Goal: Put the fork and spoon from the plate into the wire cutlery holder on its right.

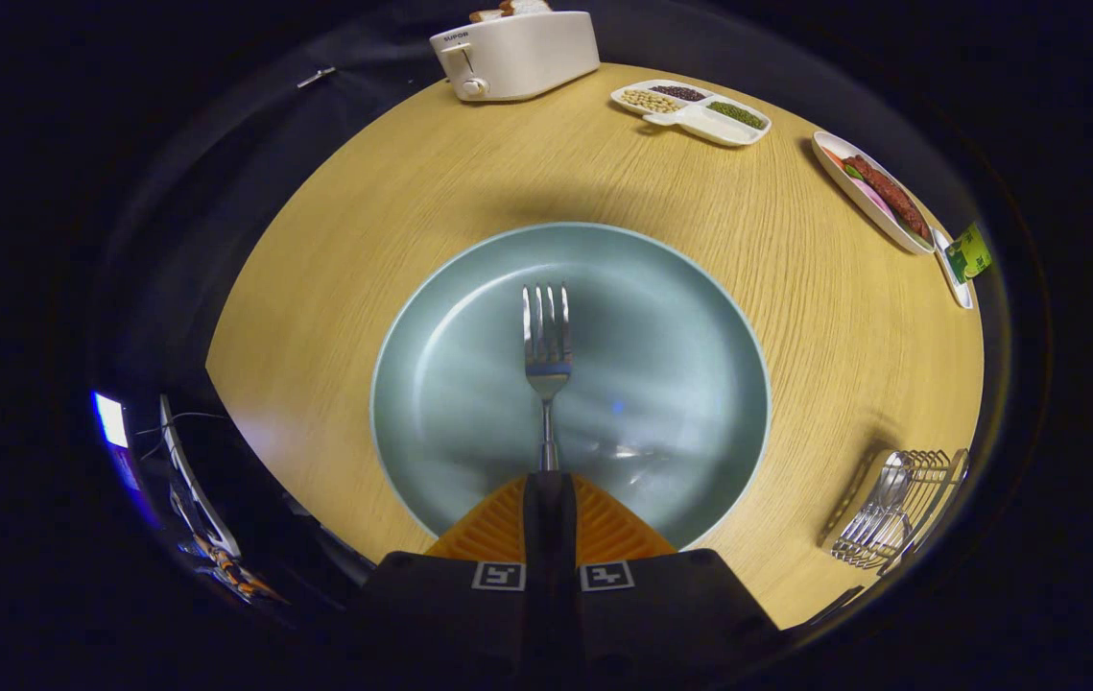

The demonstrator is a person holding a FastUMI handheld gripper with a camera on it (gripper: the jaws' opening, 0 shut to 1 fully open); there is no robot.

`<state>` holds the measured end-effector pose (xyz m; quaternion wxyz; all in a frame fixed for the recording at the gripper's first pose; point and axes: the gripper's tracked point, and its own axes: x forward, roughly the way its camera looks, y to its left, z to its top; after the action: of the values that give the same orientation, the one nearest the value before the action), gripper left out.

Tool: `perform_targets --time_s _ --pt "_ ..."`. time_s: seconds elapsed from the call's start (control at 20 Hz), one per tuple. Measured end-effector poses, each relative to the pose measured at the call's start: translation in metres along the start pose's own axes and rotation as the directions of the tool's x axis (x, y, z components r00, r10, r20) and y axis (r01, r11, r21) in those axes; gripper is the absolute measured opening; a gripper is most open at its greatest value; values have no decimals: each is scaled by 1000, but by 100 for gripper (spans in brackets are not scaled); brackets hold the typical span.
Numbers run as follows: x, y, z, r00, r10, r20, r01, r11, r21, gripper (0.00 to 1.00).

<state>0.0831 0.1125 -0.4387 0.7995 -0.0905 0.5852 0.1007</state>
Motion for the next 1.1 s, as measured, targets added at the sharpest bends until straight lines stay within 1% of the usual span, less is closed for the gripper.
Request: perform_targets --time_s 0.15,0.25,0.55,0.7,0.85,1.0,1.1 --pt "-27 -10 5 999 34 6 -34 999 15 6" --pt "-52 -24 9 999 43 10 -43 999 17 6" --pt "-131 -89 6 1000 13 6 -13 1000 12 6" --pt "-167 -120 -8 999 1 -33 0 1000 13 6" --pt "-199 -156 -24 996 -36 -78 37 999 15 6" --pt "-220 -187 -39 990 -55 -128 60 998 36 6" --pt "-226 -200 -54 980 -53 -191 64 997 51 6"
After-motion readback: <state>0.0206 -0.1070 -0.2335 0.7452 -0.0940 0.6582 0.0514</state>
